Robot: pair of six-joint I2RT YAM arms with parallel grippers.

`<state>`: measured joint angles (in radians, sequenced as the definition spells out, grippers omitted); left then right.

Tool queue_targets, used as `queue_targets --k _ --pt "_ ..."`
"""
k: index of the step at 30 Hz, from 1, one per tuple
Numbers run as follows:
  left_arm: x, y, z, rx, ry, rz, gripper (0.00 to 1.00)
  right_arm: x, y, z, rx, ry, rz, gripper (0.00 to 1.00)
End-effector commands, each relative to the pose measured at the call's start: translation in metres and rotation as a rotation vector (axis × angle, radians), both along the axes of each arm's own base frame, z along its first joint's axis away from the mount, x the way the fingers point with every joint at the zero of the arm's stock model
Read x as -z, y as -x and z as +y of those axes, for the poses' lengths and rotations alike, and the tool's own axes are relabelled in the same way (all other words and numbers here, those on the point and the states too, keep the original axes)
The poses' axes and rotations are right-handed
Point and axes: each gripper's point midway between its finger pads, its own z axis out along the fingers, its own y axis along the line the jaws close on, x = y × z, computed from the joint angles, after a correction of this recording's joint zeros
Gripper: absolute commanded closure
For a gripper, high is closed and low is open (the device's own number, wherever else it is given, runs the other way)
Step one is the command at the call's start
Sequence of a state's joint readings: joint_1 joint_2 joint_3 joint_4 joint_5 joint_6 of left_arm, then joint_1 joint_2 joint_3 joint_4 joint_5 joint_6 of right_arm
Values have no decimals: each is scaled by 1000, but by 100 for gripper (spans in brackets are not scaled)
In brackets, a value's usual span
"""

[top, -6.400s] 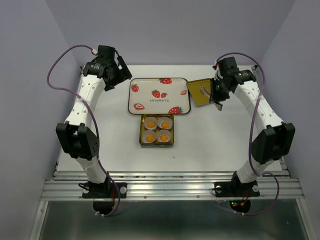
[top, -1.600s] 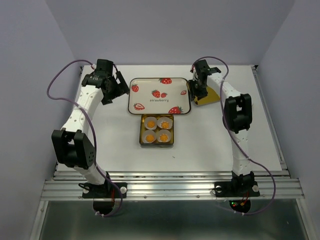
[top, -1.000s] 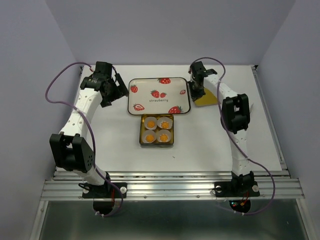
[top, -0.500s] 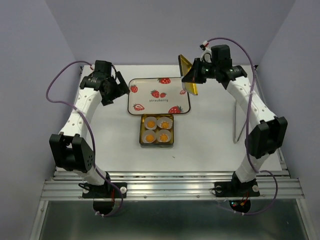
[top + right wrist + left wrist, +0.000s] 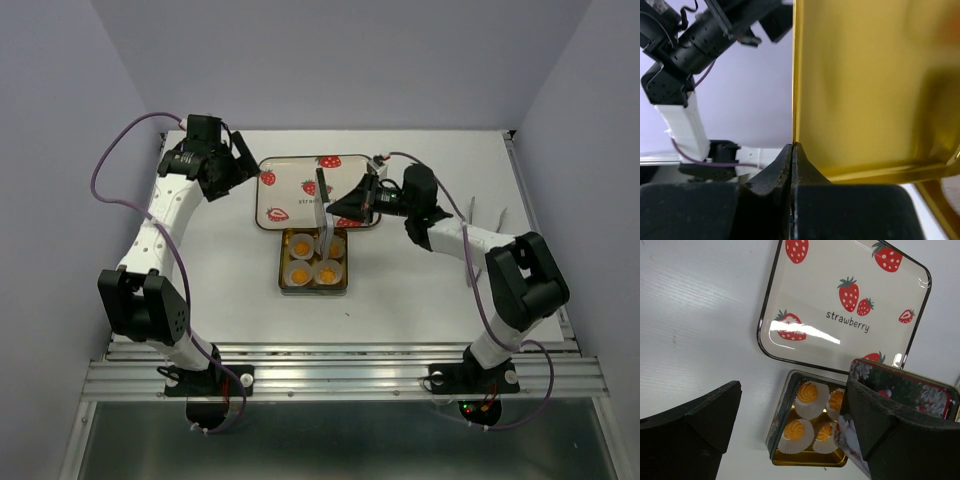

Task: Pack the cookies

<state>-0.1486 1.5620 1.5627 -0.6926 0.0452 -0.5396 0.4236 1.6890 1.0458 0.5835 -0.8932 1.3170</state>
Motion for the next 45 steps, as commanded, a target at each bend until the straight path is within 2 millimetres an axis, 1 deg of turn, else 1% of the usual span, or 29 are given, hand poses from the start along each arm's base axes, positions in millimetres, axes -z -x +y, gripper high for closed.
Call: queue_targets --k 1,2,4,5,7,8,10,12,13,14,16,18,20,22,23,25,26,27,28,30,31,35,36,37,39,40,41,45 --pt "-5 0 2 12 -5 -41 1 -88 40 -6 -24 -249 -202 99" --pt "-1 -2 1 17 -9 -31 1 -84 46 -11 -14 -255 -207 99" --pt "6 -4 1 29 -16 -14 1 -86 47 -18 43 -303 -186 99" --pt "7 -5 0 34 -17 -14 1 -81 55 -24 53 -329 -167 99" --pt "9 -11 -2 49 -13 -27 1 -74 56 -28 105 -368 -127 99" --pt "10 -17 -4 39 1 -41 1 -70 65 -31 117 -404 -113 99" --pt "7 -25 -7 46 13 -71 1 -66 70 -32 125 -414 -108 99" --pt "6 -35 -6 42 0 -95 1 -57 71 -33 134 -390 -101 99" --pt "-4 -42 -5 40 -12 -123 1 -50 72 -33 134 -379 -89 99" --pt "-2 -47 -4 40 -20 -120 1 -49 78 -32 120 -393 -99 99" --pt "-5 -55 -6 39 -10 -143 1 -47 83 -36 118 -428 -88 99" --pt "-3 -59 -11 42 18 -156 1 -44 82 -39 134 -443 -67 99" --pt "-2 -60 -16 47 43 -160 1 -40 86 -37 127 -438 -56 99" --pt "4 -56 -16 50 42 -145 1 -37 91 -36 116 -434 -50 99" --pt "3 -54 -16 53 38 -147 1 -29 93 -38 124 -424 -30 99" --pt "3 -49 -12 51 18 -153 1 -23 95 -43 155 -433 -13 99" --pt "3 -49 -10 48 9 -160 1 -13 99 -48 168 -433 11 99" --pt "7 -46 -10 50 6 -153 1 -10 100 -51 181 -438 17 99" --pt "6 -44 -10 52 7 -159 1 -8 102 -52 181 -443 18 99" --pt "10 -42 -12 63 16 -152 1 1 107 -52 166 -424 33 99" --pt "13 -40 -14 72 22 -145 1 2 108 -52 165 -419 38 97" --pt "17 -38 -18 83 23 -144 1 14 112 -56 185 -393 76 95" --pt "19 -37 -19 87 22 -139 1 20 115 -57 186 -378 92 95" --pt "20 -37 -20 89 20 -135 1 21 116 -57 182 -372 94 94" --pt "24 -36 -20 96 11 -127 1 31 125 -57 159 -337 118 94" --pt "27 -35 -20 96 10 -121 1 34 126 -58 160 -328 130 93" --pt "29 -35 -21 98 8 -117 1 39 130 -60 165 -318 148 91" --pt "38 -34 -25 112 3 -104 1 50 132 -68 201 -298 201 87"
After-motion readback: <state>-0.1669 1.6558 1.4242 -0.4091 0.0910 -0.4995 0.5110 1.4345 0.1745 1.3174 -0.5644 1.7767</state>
